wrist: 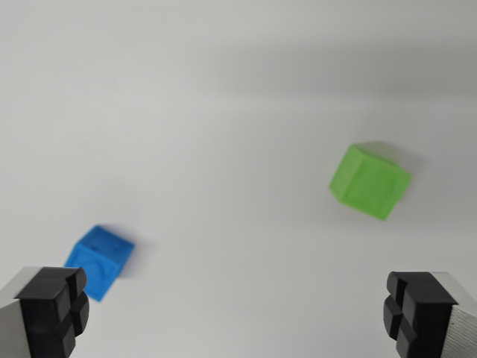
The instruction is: Stack cube
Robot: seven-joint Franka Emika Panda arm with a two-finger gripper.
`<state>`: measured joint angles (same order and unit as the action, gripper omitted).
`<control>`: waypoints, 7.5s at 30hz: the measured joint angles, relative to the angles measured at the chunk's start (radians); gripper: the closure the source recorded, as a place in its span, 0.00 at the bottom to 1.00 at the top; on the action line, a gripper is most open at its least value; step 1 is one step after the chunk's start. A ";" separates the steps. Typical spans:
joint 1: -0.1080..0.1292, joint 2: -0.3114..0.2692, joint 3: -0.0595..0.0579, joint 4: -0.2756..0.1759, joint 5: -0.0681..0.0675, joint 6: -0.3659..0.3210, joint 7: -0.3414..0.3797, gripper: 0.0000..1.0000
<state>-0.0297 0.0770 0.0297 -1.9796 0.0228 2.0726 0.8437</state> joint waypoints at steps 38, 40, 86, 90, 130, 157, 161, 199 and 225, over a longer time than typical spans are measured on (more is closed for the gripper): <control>0.027 -0.023 0.006 -0.084 0.000 0.057 0.080 0.00; 0.030 -0.026 0.007 -0.094 0.000 0.063 0.090 0.00; 0.154 -0.064 0.079 -0.408 -0.013 0.334 0.524 0.00; 0.171 -0.057 0.089 -0.435 -0.015 0.365 0.578 0.00; 0.284 0.226 0.095 -0.523 -0.123 0.723 0.925 0.00; 0.337 0.384 0.036 -0.484 -0.147 0.846 0.946 1.00; 0.338 0.384 0.035 -0.484 -0.147 0.846 0.946 1.00; 0.335 0.362 0.039 -0.489 -0.147 0.833 0.945 1.00; 0.302 0.175 0.079 -0.529 -0.105 0.694 0.909 1.00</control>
<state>0.2727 0.2517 0.1085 -2.5086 -0.0818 2.7664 1.7529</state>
